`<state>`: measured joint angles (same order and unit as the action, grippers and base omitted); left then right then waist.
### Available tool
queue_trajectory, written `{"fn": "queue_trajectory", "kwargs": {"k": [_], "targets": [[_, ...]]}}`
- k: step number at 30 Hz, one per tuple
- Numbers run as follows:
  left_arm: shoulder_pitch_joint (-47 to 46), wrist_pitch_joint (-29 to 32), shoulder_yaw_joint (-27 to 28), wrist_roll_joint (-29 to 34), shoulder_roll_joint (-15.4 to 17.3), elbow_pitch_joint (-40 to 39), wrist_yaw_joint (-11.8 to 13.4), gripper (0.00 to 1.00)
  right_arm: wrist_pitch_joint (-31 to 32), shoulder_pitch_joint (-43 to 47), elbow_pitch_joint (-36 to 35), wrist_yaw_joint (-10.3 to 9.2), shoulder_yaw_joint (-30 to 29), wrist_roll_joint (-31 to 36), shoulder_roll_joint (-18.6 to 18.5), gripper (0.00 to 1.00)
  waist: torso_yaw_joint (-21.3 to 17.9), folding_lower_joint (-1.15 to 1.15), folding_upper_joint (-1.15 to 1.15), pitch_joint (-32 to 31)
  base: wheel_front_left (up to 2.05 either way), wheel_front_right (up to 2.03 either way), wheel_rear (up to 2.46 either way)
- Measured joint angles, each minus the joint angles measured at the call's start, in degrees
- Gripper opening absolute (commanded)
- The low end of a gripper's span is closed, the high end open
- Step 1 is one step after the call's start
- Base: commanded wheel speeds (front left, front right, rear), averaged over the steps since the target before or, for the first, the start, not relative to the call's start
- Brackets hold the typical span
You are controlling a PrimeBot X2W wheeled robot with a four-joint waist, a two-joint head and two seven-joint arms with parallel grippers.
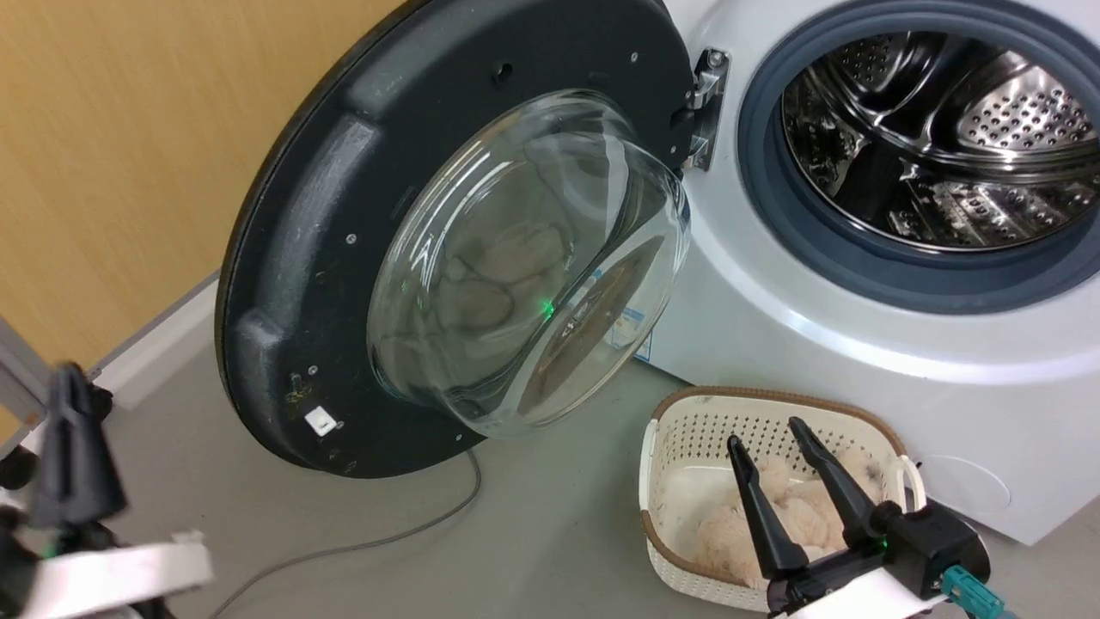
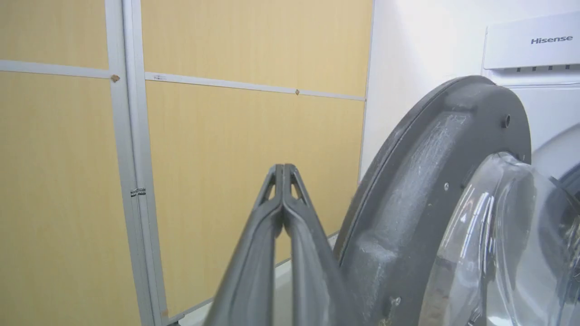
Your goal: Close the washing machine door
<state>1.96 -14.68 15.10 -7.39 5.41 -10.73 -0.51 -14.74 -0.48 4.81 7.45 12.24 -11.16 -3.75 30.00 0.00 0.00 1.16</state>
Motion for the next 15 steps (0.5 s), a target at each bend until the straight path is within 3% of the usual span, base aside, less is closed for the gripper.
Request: {"fn": "queue_trajectory", "kwargs": {"k": [7, 15], "targets": [[-8.04, 0.60, 6.33, -10.10, 5.68, 6.54, -4.70, 0.00, -0.01, -0.15, -0.54, 0.00, 0.15, 0.62, -0.62, 1.00, -1.14, 0.00, 0.00, 2.73, 0.00, 0.00, 0.00], [-23.15, 14.61, 14.37, -30.81, 13.94, 24.21, -5.75, 0.00, -0.01, -3.16, -0.27, 0.00, 0.66, 0.71, -1.98, 1.00, -3.51, 0.01, 0.00, 6.18, 0.00, 0.00, 0.00]]}}
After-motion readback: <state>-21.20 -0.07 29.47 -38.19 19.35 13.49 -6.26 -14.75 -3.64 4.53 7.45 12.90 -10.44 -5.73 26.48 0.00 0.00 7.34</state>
